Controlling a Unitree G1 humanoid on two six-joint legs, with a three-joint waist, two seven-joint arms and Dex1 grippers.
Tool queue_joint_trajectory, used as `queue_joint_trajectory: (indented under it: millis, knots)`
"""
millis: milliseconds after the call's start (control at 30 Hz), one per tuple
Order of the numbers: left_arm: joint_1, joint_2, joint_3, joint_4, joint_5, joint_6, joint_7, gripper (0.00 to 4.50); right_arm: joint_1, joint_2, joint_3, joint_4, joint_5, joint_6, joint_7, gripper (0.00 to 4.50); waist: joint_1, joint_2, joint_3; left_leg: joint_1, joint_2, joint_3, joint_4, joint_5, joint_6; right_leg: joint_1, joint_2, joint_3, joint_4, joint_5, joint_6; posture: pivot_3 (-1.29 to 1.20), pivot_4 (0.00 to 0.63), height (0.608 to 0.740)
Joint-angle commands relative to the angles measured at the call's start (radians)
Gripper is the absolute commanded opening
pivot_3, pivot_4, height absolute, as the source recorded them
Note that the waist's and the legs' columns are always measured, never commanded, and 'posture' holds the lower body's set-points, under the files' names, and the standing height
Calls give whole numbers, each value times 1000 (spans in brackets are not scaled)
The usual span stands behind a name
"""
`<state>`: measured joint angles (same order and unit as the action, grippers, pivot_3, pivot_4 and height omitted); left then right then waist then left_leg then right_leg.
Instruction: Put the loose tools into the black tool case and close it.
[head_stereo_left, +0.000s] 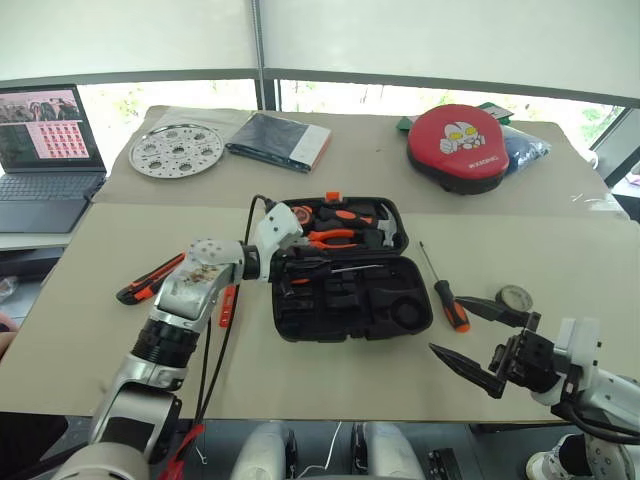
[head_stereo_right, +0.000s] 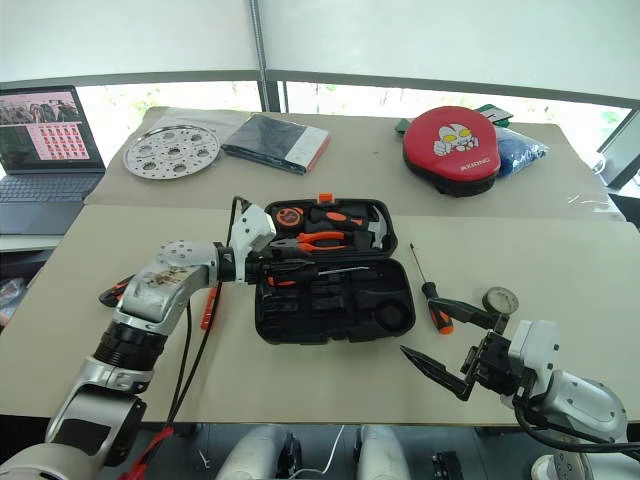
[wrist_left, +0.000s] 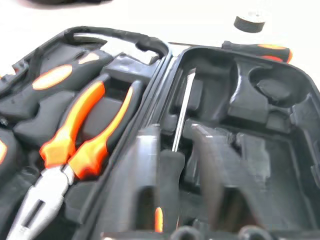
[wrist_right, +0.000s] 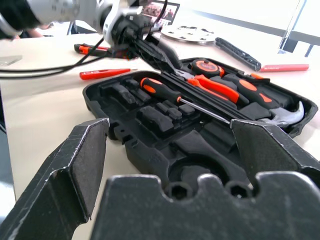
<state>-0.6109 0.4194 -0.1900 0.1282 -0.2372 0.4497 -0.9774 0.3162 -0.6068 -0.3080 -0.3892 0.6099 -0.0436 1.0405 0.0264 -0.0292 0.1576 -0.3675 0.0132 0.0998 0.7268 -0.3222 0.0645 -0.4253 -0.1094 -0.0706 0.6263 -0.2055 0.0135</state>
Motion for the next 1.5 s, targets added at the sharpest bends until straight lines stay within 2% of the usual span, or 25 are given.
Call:
queue_joint_trajectory:
  millis: [33, 200, 400, 500, 600, 733, 833, 933, 1067, 1200, 1333, 1367, 1500]
  knots:
    - [6, -30, 0, 27, 0, -79, -6, 39, -9, 4, -15, -24, 11, -1, -15, 4500, -1, 0, 0, 0, 0, 0, 0, 0, 0, 0, 0, 0, 0, 0, 0, 0, 150, 740]
    - [1, -45, -67, 144, 87, -116, 21, 39, -12, 1, -14, -32, 15, 9, -33, 4500, -1, 0, 0, 0, 0, 0, 0, 0, 0, 0, 0, 0, 0, 0, 0, 0, 150, 740]
    - [7, -25, -136, 152, 134, -40, -12, 39, -18, 2, -10, -33, 10, 11, -40, 4500, 1, 4, -2, 2, -1, 1, 0, -2, 4, 3, -2, 0, 0, 1, 1, 0, 150, 740]
    - [6, -44, -119, 166, 126, -25, 17, 39, -20, 5, -11, -32, 4, 11, -57, 4500, 1, 5, -4, 3, 0, 1, 0, -3, 4, 4, -2, 0, 0, 1, 1, 0, 150, 740]
    - [16, -55, -32, 162, 71, -140, 22, 39, -17, 7, -38, -36, 10, 27, -100, 4500, 1, 8, -5, 4, 0, 1, 0, -3, 5, 4, -3, 1, -1, 1, 1, 0, 150, 740]
    - [77, 10, 163, 60, -112, -296, -125, 970, 51, -3, -124, -27, 9, 41, -137, 4500, -4, 8, -5, 0, 0, 1, 0, -3, 4, -1, -3, 1, 0, 1, 1, 0, 150, 740]
    - [139, 98, 237, 4, -176, -336, -221, 2181, 123, -1, -179, -13, -31, 19, -142, 4500, -12, 8, -5, -1, 1, 0, 0, -1, 2, -2, -3, 0, 0, 1, 1, 0, 150, 740]
    - [273, 227, 325, -53, -224, -327, -302, 3278, 213, 14, -257, 36, -130, 54, -249, 4500, -15, 11, -6, 0, 1, 0, -1, -1, 1, -1, -4, 0, -2, 1, 1, 0, 150, 740]
    - [475, 310, 458, -44, -282, -446, -431, 4487, 305, 46, -280, 89, -174, -12, -228, 4500, -15, 14, -7, 0, 1, 1, -2, -3, 3, -1, -6, 2, -3, 0, 2, 0, 150, 740]
    - [624, 349, 551, -22, -287, -527, -461, 4487, 350, 66, -280, 91, -179, -31, -213, 4500, -12, 15, -6, 0, 1, 0, -4, -5, 2, -3, -7, 2, -4, -2, 0, 0, 150, 740]
    - [704, 336, 600, -122, -350, -484, -431, 4487, 323, 49, -269, 31, -154, 32, -232, 4500, -11, 17, -5, 0, 1, -2, -4, -8, 7, -2, -13, 3, -4, -3, -2, 0, 150, 740]
    - [711, 332, 604, -148, -367, -469, -419, 4487, 300, 33, -260, 11, -144, 62, -236, 4500, -10, 17, -5, 0, 1, -2, -4, -8, 7, -2, -14, 3, -4, -3, -2, 0, 150, 740]
    - [709, 294, 569, -261, -418, -413, -360, 4487, 21, -137, -128, -77, -91, 442, -351, 4500, -28, 19, -4, 1, 1, 0, -3, -7, 6, -1, -13, 3, -3, 1, -2, 0, 150, 740]
